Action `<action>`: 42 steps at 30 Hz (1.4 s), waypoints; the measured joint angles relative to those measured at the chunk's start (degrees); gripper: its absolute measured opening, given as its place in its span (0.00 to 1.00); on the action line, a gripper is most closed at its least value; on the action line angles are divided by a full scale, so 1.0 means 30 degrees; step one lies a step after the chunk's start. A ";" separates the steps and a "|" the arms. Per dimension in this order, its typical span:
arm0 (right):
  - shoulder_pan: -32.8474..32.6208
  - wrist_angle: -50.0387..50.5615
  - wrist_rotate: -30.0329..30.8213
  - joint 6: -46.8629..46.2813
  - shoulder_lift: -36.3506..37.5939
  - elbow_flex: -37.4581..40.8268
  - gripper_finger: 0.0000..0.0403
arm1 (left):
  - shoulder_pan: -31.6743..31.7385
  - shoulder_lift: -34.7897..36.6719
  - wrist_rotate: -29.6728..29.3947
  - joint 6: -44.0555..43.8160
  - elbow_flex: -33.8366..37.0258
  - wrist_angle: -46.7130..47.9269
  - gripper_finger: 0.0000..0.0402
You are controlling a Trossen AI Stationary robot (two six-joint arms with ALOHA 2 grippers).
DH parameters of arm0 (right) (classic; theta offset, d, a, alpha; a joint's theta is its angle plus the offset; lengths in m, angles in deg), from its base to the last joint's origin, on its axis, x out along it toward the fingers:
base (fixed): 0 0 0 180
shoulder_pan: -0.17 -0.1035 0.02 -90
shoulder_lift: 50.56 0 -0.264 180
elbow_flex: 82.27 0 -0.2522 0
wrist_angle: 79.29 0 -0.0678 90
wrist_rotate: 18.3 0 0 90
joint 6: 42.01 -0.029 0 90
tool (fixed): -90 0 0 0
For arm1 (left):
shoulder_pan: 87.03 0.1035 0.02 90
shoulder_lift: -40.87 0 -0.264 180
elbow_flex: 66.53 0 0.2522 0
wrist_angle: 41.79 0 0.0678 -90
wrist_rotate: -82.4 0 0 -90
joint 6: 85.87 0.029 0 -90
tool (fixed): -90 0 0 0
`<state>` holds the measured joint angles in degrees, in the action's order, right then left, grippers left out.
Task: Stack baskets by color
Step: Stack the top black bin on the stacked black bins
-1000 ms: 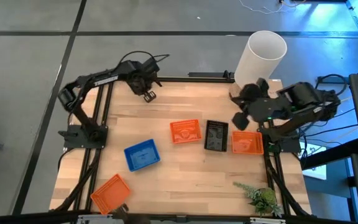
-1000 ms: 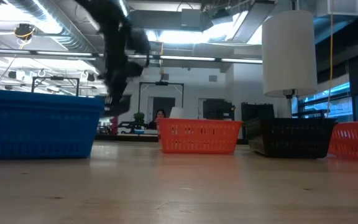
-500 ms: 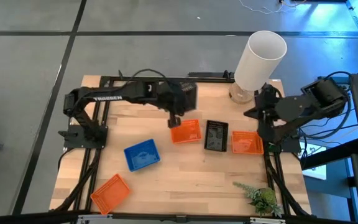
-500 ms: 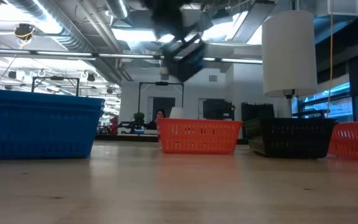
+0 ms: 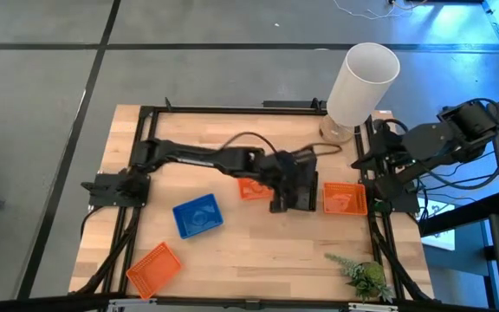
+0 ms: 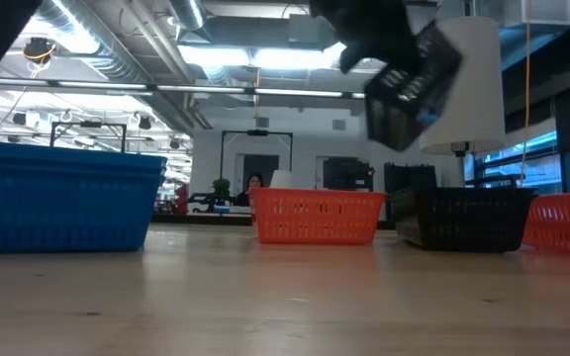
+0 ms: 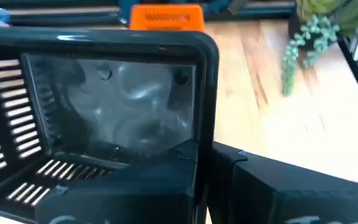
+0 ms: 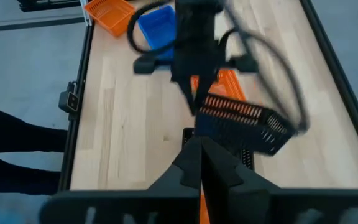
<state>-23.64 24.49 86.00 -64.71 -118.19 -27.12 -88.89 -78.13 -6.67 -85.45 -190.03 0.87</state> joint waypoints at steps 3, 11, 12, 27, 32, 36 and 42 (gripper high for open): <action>0.0000 -0.0006 -0.0241 0.0194 0.0123 0.0000 0.00 | -0.0340 -0.1291 0.0034 0.0007 -0.0918 0.0135 0.00; 0.0000 0.0000 -0.0720 0.0531 0.0319 0.0000 0.00 | -0.0430 -0.2795 -0.0133 -0.0611 -0.1256 0.0208 0.00; 0.0000 0.0000 -0.0721 0.0666 0.0340 0.0000 0.00 | -0.0419 -0.2920 -0.0134 -0.0618 -0.1256 0.0215 0.00; 0.0000 0.0000 -0.0852 0.0810 0.0434 0.0000 0.00 | -0.0207 -0.3754 -0.0516 -0.1565 -0.1256 0.0977 0.00; 0.0000 0.0000 -0.0844 0.0788 0.0434 0.0000 0.00 | -0.0207 -0.3752 -0.0513 -0.2114 -0.1256 0.1240 0.05; 0.0000 0.0000 -0.0837 0.0796 0.0434 0.0000 0.00 | -0.0203 -0.3752 -0.0498 -0.2126 -0.1256 0.1155 0.10; 0.0000 0.0000 -0.0822 0.0759 0.0434 0.0000 0.00 | -0.0091 -0.3745 -0.0700 -0.3485 -0.1256 0.1068 0.16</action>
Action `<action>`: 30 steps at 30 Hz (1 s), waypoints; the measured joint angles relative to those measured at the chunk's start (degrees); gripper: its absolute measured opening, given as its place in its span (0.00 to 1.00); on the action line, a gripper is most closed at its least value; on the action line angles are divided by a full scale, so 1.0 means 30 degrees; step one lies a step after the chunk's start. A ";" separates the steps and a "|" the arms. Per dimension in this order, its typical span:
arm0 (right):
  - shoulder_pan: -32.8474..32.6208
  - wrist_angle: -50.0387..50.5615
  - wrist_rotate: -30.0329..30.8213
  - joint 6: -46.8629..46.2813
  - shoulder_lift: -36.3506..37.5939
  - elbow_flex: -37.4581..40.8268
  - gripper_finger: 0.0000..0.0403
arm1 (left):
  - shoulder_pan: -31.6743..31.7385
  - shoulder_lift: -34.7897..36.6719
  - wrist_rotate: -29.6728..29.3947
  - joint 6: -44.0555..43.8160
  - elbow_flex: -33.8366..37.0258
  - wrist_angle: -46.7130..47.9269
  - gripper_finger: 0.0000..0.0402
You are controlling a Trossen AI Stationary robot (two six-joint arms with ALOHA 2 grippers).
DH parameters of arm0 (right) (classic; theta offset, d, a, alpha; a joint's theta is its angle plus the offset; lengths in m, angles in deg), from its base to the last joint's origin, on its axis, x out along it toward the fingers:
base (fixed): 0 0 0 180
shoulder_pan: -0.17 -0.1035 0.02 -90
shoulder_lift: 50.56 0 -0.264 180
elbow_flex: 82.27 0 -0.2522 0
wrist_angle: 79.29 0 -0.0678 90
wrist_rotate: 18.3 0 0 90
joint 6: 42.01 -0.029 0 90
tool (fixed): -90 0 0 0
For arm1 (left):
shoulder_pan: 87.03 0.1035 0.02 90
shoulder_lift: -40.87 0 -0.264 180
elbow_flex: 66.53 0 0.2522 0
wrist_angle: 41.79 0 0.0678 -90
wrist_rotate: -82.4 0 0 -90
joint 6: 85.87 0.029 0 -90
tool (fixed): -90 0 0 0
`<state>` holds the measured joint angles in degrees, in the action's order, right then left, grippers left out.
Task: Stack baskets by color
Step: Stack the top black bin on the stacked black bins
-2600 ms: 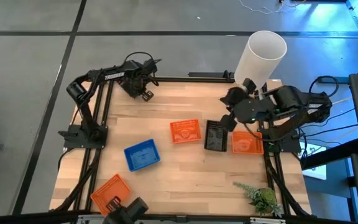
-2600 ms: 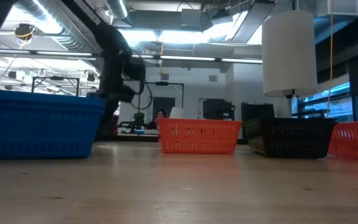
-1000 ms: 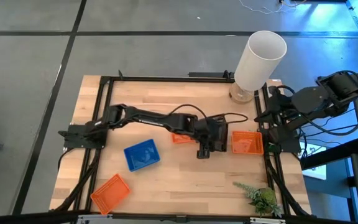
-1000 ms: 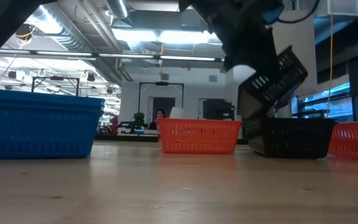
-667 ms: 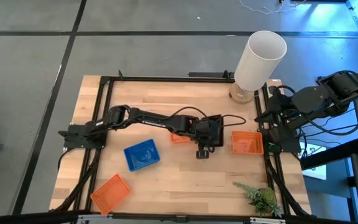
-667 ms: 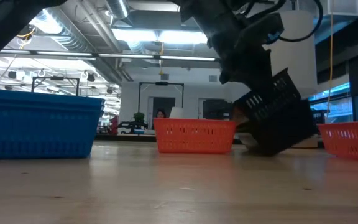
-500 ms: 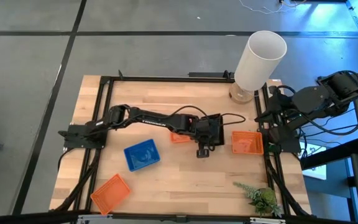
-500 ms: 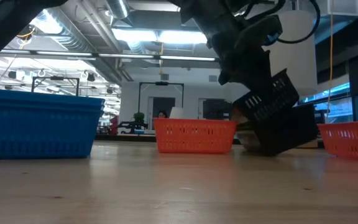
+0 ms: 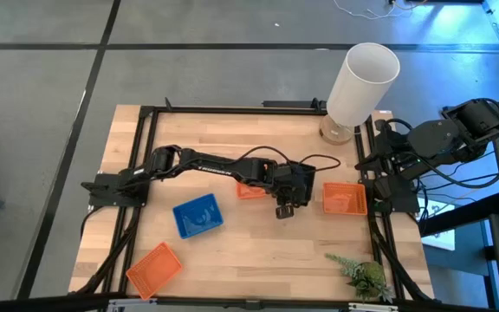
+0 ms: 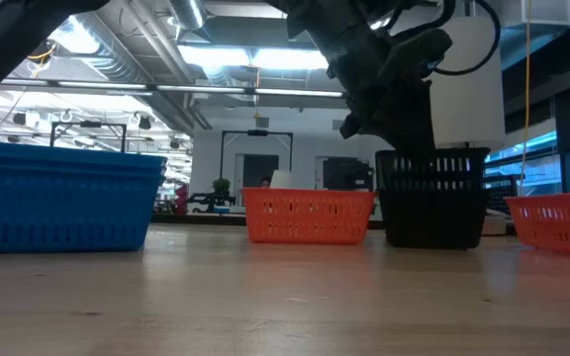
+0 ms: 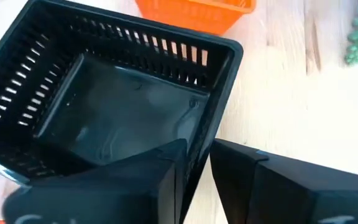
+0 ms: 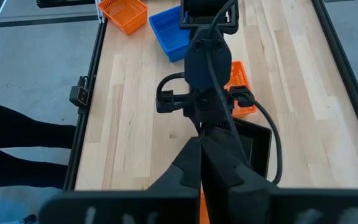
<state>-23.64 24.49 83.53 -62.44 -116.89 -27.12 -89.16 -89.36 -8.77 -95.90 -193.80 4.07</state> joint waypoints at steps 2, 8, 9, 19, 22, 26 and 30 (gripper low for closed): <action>0.0000 -0.0007 0.0005 0.0034 0.0005 0.0000 0.00 | 0.0010 0.0168 0.0036 0.0003 -0.0131 0.0354 0.16; 0.0007 0.0000 0.0022 0.0451 0.0073 0.0000 0.00 | 0.0070 0.0393 0.0135 0.0916 -0.3281 0.2623 0.17; 0.0007 0.0000 0.0022 0.0494 0.0080 0.0000 0.00 | 0.0084 0.0393 0.0162 0.1466 -0.3967 0.3585 0.17; 0.0007 0.0000 0.0015 0.1039 0.0146 0.0000 0.00 | 0.0052 0.0079 0.1910 0.3313 -0.6353 0.6579 0.17; 0.0007 0.0000 0.0015 0.1042 0.0149 0.0000 0.00 | -0.0154 -0.0669 0.1991 0.3776 -0.6279 0.6567 0.17; 0.0007 -0.0007 0.0008 0.1042 0.0182 -0.0007 0.00 | -0.0508 -0.0988 0.0619 0.4986 -0.6273 0.6152 0.12; 0.0007 -0.0002 0.0012 0.1042 0.0197 -0.0007 0.00 | -0.0659 -0.1205 -0.0405 0.5618 -0.6317 0.5326 0.02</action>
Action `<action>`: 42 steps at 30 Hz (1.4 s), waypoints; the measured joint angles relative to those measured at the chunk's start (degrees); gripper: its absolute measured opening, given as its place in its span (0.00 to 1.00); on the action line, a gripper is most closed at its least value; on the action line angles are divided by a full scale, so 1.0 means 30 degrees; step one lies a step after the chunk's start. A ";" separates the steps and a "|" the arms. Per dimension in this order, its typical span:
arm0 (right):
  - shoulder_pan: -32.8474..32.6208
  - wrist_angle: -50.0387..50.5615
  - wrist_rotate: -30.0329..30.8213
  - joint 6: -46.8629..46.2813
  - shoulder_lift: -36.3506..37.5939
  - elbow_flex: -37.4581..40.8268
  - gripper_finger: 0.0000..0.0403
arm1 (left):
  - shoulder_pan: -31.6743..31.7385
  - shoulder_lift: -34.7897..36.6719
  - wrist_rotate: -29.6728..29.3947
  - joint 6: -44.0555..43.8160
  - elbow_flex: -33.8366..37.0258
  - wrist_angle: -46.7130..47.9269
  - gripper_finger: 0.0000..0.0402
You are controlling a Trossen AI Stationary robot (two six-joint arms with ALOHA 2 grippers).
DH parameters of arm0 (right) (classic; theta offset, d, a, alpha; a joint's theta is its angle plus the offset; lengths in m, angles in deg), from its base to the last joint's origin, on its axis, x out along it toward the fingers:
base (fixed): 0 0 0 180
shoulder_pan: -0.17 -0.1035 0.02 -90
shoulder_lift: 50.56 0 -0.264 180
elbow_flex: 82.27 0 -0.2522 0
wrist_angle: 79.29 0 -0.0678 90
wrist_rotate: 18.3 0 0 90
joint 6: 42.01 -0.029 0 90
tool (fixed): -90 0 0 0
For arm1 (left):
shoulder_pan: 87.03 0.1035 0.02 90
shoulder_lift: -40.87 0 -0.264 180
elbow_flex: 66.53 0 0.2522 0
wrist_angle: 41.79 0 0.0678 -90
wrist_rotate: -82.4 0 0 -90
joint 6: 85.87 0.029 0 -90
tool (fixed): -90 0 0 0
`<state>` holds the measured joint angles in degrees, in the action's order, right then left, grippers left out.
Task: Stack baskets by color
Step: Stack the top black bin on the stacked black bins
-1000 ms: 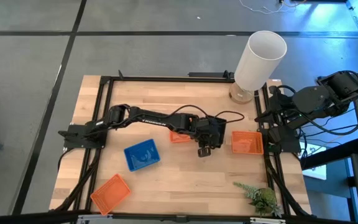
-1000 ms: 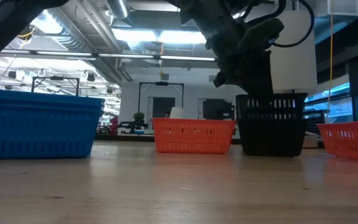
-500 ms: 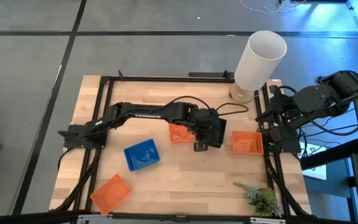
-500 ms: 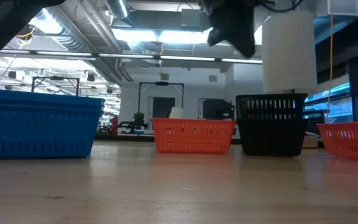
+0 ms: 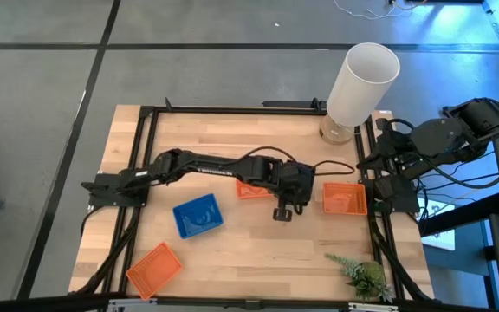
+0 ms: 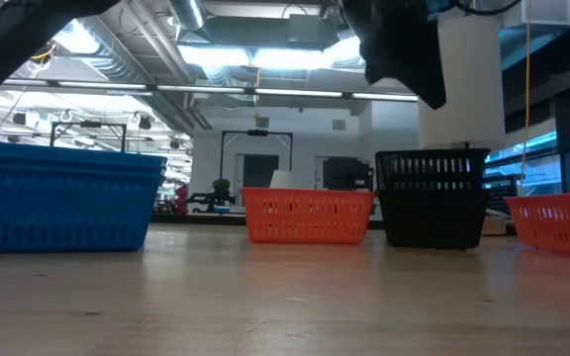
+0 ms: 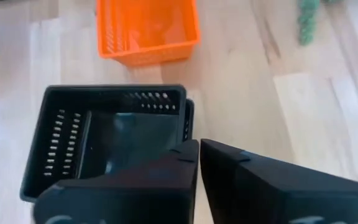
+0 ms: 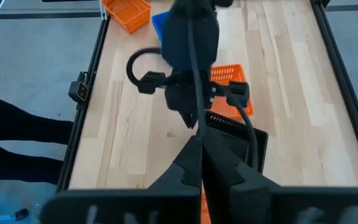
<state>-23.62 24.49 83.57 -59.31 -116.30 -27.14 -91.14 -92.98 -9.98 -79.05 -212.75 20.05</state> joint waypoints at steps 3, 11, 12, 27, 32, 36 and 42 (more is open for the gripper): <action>0.0000 0.0002 0.0002 0.0007 0.0004 0.0000 0.00 | 0.0078 -0.0035 0.0416 -0.0022 0.0029 -0.0193 0.01; 0.0000 0.0002 0.0002 0.0015 0.0022 0.0000 0.00 | 0.0194 -0.0885 0.0829 0.0162 0.0062 -0.0192 0.00; 0.0000 0.0002 -0.0004 0.0015 0.0015 0.0000 0.00 | 0.0217 -0.1029 0.0831 0.0154 -0.0029 -0.0709 0.00; 0.0000 0.0002 -0.0016 0.0317 0.0015 0.0000 0.00 | 0.0474 -0.1483 0.0183 0.0475 0.0038 -0.0391 0.00; 0.0000 0.0002 -0.0016 0.0364 0.0015 0.0000 0.00 | 0.0586 -0.1438 0.0191 0.0446 0.0037 -0.0386 0.00; 0.0000 0.0002 -0.0019 0.0364 0.0015 0.0000 0.00 | 0.0653 -0.1338 0.0186 0.0439 0.0038 -0.0439 0.00; 0.0000 0.0002 -0.0019 0.0368 0.0015 0.0000 0.00 | 0.0896 -0.1338 0.0492 0.0443 0.0037 -0.0248 0.00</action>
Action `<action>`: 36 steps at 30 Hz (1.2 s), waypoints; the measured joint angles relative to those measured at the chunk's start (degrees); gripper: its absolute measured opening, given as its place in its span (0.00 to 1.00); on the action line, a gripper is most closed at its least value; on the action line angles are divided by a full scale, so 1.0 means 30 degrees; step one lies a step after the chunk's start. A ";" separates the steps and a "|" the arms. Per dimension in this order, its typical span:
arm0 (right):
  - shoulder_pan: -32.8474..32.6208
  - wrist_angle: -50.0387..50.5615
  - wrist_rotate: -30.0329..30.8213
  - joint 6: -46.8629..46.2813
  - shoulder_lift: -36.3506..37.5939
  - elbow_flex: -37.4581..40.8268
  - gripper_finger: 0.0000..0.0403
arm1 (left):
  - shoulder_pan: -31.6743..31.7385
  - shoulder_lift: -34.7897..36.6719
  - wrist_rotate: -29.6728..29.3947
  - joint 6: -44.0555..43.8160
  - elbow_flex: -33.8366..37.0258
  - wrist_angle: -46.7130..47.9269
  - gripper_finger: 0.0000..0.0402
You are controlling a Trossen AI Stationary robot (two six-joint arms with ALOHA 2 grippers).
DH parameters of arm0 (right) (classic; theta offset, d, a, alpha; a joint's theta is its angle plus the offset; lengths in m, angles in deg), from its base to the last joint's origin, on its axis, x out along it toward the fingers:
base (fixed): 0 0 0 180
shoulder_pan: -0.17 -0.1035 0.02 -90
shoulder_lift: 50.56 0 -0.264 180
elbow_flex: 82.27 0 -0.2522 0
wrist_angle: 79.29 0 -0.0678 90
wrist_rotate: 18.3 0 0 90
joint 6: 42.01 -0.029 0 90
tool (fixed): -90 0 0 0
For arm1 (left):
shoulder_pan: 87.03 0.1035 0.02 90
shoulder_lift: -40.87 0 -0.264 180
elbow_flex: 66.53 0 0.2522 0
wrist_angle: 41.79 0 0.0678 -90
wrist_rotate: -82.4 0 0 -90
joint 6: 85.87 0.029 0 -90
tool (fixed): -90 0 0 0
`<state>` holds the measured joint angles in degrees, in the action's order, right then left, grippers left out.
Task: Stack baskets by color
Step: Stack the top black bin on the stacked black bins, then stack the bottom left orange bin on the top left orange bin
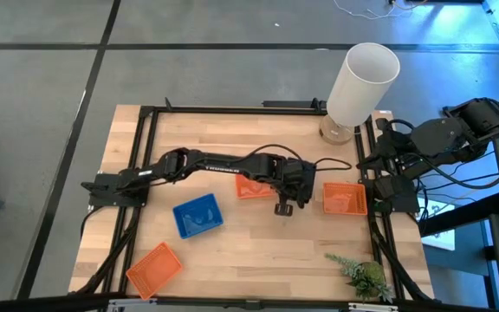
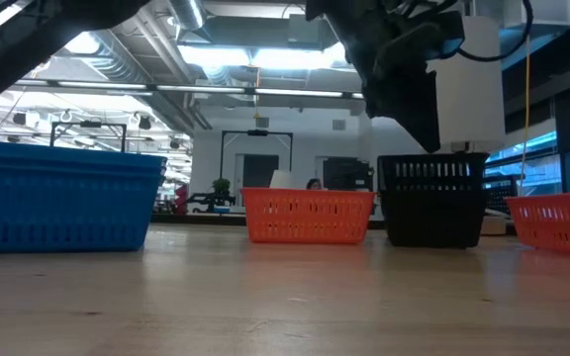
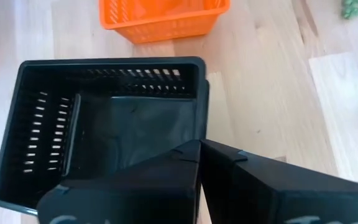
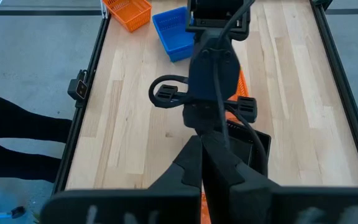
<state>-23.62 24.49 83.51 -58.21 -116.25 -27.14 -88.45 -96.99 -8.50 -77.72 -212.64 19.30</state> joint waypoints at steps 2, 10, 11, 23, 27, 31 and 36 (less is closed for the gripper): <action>0.0000 0.0000 0.0000 0.0002 0.0000 0.0000 0.00 | 0.0130 0.0000 0.0015 -0.0004 0.0000 0.0005 0.00; 0.0000 -0.0003 0.0000 0.0062 0.0000 0.0000 0.00 | 0.0438 -0.0526 0.0844 -0.0309 -0.0013 -0.0439 0.00; 0.0000 -0.0003 0.0000 0.0062 -0.0005 0.0000 0.00 | 0.0434 -0.0637 0.0931 -0.0318 -0.0022 -0.0578 0.00; 0.0000 -0.0006 0.0007 0.0062 -0.0007 0.0000 0.00 | 0.0498 0.0286 -0.0369 -0.0374 -0.0018 0.1176 0.00; 0.0000 -0.0007 0.0015 0.0077 -0.0007 0.0000 0.00 | 0.0630 0.2486 -0.1205 -0.2745 -0.0299 0.4744 0.00; -0.0002 0.0000 0.0018 0.0485 -0.0020 0.0000 0.00 | 0.0067 0.3708 -0.2524 -0.6326 -0.0192 0.8842 0.00; 0.0000 0.0000 -0.0428 0.0810 -0.0059 0.0000 0.00 | -0.1406 0.5490 -0.2726 -1.0534 -0.0241 1.2892 0.00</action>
<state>-23.62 24.49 82.23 -55.78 -116.43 -27.14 -92.67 -80.52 -16.68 -109.32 -213.36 57.98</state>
